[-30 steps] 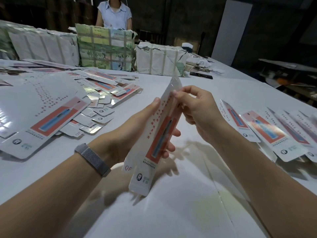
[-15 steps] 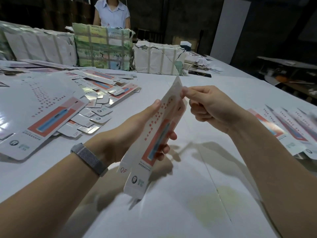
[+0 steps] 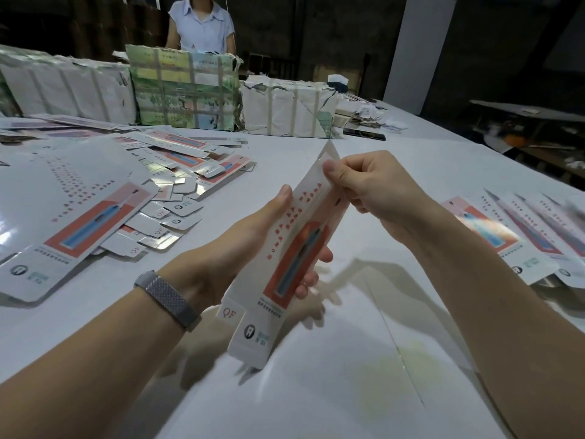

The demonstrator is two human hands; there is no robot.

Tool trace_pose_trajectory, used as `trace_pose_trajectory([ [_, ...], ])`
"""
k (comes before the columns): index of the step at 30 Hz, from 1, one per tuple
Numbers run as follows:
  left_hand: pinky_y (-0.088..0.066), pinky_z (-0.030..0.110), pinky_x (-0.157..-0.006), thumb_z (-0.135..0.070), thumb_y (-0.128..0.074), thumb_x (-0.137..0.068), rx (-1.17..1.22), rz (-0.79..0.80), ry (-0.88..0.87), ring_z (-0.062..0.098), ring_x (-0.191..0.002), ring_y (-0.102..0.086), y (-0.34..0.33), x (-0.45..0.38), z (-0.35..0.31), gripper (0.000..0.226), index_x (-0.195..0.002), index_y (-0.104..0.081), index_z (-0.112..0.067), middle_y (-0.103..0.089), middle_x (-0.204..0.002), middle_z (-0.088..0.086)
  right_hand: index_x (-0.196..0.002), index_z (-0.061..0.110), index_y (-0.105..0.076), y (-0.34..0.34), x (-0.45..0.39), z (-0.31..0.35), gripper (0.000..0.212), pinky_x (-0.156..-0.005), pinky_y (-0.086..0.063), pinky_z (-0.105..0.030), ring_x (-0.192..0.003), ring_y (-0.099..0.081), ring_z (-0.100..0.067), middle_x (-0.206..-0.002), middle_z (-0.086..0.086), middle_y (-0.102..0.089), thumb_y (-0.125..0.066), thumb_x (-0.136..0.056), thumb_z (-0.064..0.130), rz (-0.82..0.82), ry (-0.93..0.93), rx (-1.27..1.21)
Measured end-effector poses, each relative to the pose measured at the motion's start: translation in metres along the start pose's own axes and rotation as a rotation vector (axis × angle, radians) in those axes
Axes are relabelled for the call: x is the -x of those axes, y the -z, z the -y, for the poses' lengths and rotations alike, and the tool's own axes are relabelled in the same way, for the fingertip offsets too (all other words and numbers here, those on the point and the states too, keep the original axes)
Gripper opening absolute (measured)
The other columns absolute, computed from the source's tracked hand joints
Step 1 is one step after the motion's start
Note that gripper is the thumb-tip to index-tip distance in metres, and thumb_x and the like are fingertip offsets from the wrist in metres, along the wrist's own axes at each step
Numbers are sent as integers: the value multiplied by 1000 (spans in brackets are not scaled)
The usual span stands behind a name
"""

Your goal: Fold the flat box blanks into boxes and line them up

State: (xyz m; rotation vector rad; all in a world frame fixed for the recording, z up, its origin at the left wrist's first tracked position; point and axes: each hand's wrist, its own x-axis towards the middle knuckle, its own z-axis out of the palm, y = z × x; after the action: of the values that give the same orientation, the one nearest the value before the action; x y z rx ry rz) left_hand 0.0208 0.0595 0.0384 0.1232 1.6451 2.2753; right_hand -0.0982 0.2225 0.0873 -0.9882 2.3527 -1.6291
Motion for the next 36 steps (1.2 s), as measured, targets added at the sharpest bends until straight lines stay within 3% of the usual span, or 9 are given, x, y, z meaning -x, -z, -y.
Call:
trace_pose_trajectory([
  [4,-56,42,-68,-72,-47,-87,58,34,-3,32,-75,-61,-5,-3,1,76,-122,-61,-6,-63,-98,20,-91,-14,-67,9,1,7,45,-48,-27,-18,-48,-30,-9,-61,-11,-43,-61,-97,31,7,-7,0],
  [7,-55,32,-58,-72,-49,-81,11,-94,-46,22,-65,-59,-8,-6,7,73,-124,-58,-14,-63,-86,9,-96,-18,-62,12,0,7,50,-49,-26,-20,-48,-29,-9,-59,-8,-36,-62,-96,32,-28,-14,-14],
  [11,-53,29,-55,-73,-59,-79,0,-162,-73,18,-61,-58,-4,-6,11,75,-125,-54,-13,-63,-82,5,-80,1,-68,-1,0,3,39,-52,-33,-20,-49,-38,-4,-56,2,-48,-72,-88,39,-190,93,-6],
  [14,-57,31,-60,-65,-58,-76,75,-188,-164,17,-68,-62,1,-7,11,66,-124,-59,-20,-65,-82,4,-92,13,-60,-14,-1,-3,35,-55,-32,-28,-58,-38,-10,-69,-4,-45,-70,-88,46,-289,97,-78],
  [18,-60,32,-72,-81,-47,-76,84,-213,-254,15,-81,-68,3,-10,14,72,-113,-73,-26,-71,-90,5,-130,25,-41,-38,5,-11,47,-61,-43,-27,-76,-56,-12,-99,-6,-57,-55,-94,53,-55,-23,-149],
  [22,-62,31,-64,-79,-40,-73,6,-374,-230,24,-82,-77,-3,-12,17,66,-91,-80,-29,-78,-94,11,-128,23,-42,-59,14,-12,43,-71,-58,-31,-82,-68,-13,-103,-4,-63,-54,-90,42,64,62,-359],
  [28,-55,18,-60,-53,-46,-98,-331,-687,-526,9,-75,-74,-3,-22,18,29,-115,-42,-31,-67,-104,14,-151,33,-19,-64,16,-14,61,-84,-60,-33,-97,-70,-17,-121,-3,-61,-53,-101,25,-46,89,-346],
  [30,-54,17,-64,-46,-53,-100,-398,-712,-625,2,-80,-72,0,-23,15,37,-128,-31,-36,-60,-108,8,-153,32,-13,-69,17,-15,63,-97,-55,-36,-109,-66,-17,-128,-3,-59,-49,-103,17,-13,78,-364],
  [36,-58,21,-77,-33,-48,-105,-341,-573,-652,4,-99,-72,3,-21,15,58,-152,-17,-48,-67,-122,-24,-123,47,-44,-73,21,-12,23,-78,-56,-18,-97,-70,-7,-100,25,-70,-34,-107,33,59,90,-406],
])
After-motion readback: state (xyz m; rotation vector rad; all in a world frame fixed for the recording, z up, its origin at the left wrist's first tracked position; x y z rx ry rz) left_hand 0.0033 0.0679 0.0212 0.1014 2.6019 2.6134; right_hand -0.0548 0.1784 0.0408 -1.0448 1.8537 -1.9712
